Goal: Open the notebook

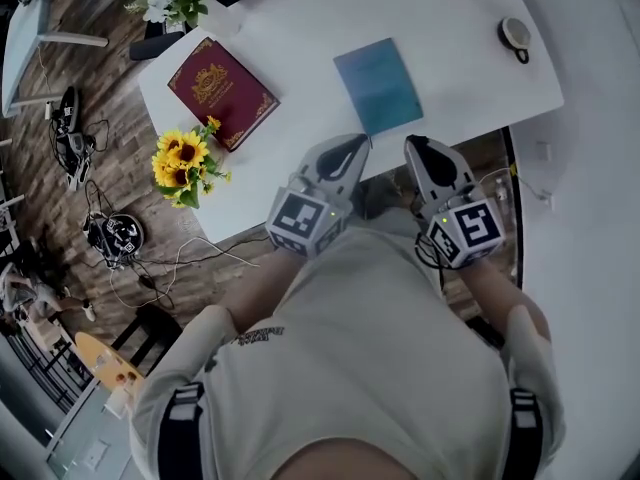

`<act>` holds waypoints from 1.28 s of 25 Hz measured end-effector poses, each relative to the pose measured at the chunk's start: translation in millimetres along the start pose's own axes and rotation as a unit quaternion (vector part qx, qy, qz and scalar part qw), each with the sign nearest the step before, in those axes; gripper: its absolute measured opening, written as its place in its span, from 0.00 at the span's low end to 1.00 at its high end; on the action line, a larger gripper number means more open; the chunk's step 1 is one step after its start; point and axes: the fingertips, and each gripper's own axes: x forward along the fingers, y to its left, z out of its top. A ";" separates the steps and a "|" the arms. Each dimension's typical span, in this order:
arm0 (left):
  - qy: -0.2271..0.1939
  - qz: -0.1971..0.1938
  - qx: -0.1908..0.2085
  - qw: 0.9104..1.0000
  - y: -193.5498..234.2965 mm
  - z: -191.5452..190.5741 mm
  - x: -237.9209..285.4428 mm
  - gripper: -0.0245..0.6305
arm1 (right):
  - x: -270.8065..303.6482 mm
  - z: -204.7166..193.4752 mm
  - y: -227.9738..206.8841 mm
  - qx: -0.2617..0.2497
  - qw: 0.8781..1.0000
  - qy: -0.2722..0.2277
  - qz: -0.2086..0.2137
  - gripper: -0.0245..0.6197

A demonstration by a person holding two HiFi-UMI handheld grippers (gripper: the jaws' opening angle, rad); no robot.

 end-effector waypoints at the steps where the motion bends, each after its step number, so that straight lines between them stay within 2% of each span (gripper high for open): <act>1: 0.003 0.002 -0.001 1.000 1.6 0.3 2.3 0.06 | 3.9 -0.5 -1.7 0.001 1.000 0.003 0.003 0.04; 5: 0.019 0.019 -0.013 1.000 9.8 -5.5 12.6 0.06 | 16.9 -4.2 -11.6 -0.002 1.000 0.017 0.014 0.04; 9: 0.039 0.041 -0.033 0.998 22.5 -12.7 28.5 0.06 | 27.5 -9.1 -35.7 0.000 1.000 0.031 0.000 0.04; 15: 0.077 0.042 -0.017 0.996 34.4 -35.1 61.8 0.06 | 47.3 -30.6 -75.0 -0.004 0.997 0.070 -0.017 0.05; 20: 0.125 0.051 -0.033 0.990 49.0 -64.5 90.5 0.06 | 66.6 -68.7 -104.7 0.027 0.992 0.120 -0.017 0.17; 24: 0.135 0.049 -0.043 0.989 59.7 -81.8 110.7 0.06 | 79.6 -97.0 -122.1 0.032 0.986 0.161 -0.023 0.23; 32: 0.224 0.045 -0.061 0.972 63.3 -139.0 133.7 0.06 | 98.5 -148.8 -148.7 0.052 0.973 0.223 -0.034 0.23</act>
